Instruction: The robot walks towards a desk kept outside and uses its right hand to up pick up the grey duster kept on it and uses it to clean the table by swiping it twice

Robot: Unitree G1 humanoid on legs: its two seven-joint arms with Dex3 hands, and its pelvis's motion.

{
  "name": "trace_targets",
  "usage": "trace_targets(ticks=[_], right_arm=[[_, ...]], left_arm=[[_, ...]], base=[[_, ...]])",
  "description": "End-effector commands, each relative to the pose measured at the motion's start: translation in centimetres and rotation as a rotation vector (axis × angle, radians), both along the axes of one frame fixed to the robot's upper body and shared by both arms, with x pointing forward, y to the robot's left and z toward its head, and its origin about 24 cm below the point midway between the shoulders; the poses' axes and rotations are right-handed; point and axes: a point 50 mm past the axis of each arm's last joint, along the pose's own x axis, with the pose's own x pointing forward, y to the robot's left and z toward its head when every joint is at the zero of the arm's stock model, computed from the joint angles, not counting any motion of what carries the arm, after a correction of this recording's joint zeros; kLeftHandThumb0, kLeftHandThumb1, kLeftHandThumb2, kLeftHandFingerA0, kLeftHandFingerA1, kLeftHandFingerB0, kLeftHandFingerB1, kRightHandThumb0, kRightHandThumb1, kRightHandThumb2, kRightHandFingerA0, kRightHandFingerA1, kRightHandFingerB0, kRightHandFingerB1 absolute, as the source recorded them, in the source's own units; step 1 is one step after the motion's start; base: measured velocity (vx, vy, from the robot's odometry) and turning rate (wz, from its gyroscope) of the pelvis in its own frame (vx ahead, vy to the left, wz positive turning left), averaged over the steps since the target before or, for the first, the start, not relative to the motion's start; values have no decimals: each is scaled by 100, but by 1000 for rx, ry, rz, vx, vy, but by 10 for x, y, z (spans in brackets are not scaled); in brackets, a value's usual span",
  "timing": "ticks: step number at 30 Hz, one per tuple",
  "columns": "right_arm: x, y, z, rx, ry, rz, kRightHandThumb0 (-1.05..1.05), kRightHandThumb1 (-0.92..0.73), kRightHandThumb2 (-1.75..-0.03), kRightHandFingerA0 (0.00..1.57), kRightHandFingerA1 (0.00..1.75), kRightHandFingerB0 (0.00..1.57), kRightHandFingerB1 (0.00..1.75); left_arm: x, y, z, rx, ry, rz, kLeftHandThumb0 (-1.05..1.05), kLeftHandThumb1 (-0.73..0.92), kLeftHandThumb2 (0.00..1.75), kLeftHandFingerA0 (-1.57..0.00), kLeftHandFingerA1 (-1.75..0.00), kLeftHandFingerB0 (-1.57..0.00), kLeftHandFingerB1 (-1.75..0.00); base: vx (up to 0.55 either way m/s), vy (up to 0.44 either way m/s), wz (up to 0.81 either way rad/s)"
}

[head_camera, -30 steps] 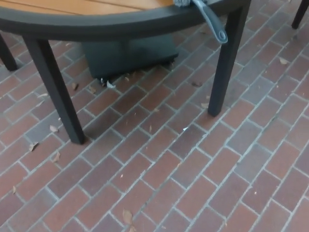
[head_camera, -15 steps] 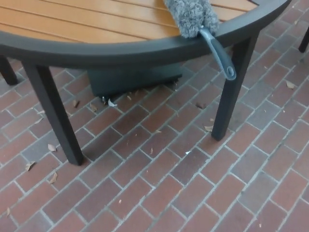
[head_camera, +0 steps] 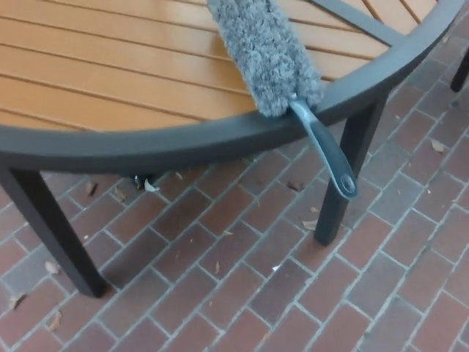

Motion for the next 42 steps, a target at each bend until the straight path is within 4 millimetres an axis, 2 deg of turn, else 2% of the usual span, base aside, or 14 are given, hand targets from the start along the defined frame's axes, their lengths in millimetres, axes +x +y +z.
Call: trace_targets(ticks=[1, 5, 6, 10, 13, 14, 22, 25, 26, 35, 41, 42], right_arm=[[5, -1, 3, -19, -26, -4, -6, -72, -61, 78, 54, 67, 49], [5, 0, 4, -14, -36, -5, -5, -71, -61, 78, 56, 68, 50], [5, 0, 4, -16, -35, 1, -12, -69, -60, 73, 53, 64, 49], [4, 0, 3, -19, -32, 15, -13, -69, -60, 72, 52, 63, 49], [4, -1, 4, -20, -32, 15, -13, -69, -60, 72, 52, 63, 49], [5, -1, 3, -17, -31, 10, -7, -72, -61, 76, 54, 65, 49], [8, 1, 4, -19, -32, 13, -12, -70, -60, 75, 53, 64, 49], [9, 1, 4, -17, -31, 7, -12, -70, -60, 75, 53, 64, 49], [9, 0, 4, -17, -31, 4, -7, -72, -61, 76, 55, 65, 49], [8, 0, 4, -23, -33, 2, -13, -68, -60, 74, 53, 65, 49], [7, 1, 4, -32, -27, 10, -16, -65, -59, 74, 53, 64, 49], [7, 1, 5, -38, -27, 16, -14, -67, -60, 76, 54, 65, 50]], left_arm=[[4, 7, 7, 39, -32, 1, -1, 72, 63, -85, -57, -81, -56], [5, 8, 8, 45, -32, -16, 0, 72, 67, -85, -60, -81, -58], [6, 8, 7, 45, -31, -9, 2, 71, 67, -86, -60, -81, -58], [6, 7, 7, 42, -32, 0, 2, 71, 67, -86, -59, -82, -58], [6, 7, 7, 41, -32, 0, 2, 71, 67, -86, -59, -82, -58], [7, 7, 7, 39, -33, -5, -1, 71, 63, -84, -58, -77, -56], [9, 7, 7, 37, -39, 0, 2, 72, 63, -83, -57, -78, -55], [9, 7, 7, 40, -38, 1, 2, 72, 63, -83, -57, -78, -55], [9, 7, 7, 40, -38, 4, -6, 70, 61, -83, -56, -77, -54], [11, 9, 8, 42, -45, -2, -2, 72, 64, -84, -58, -79, -56], [12, 9, 8, 46, -69, 8, -6, 69, 60, -83, -59, -77, -56], [12, 8, 8, 47, -69, 9, 4, 71, 64, -82, -59, -77, -57]], base=[[369, 318, -51], [331, 230, 7], [243, 91, 16], [208, 7, 9], [190, -72, 16], [199, -150, 10], [213, -214, -10], [-33, 63, -10], [-28, 105, -6], [-10, 147, 11], [-2, -8, 15], [-28, -79, 10]])
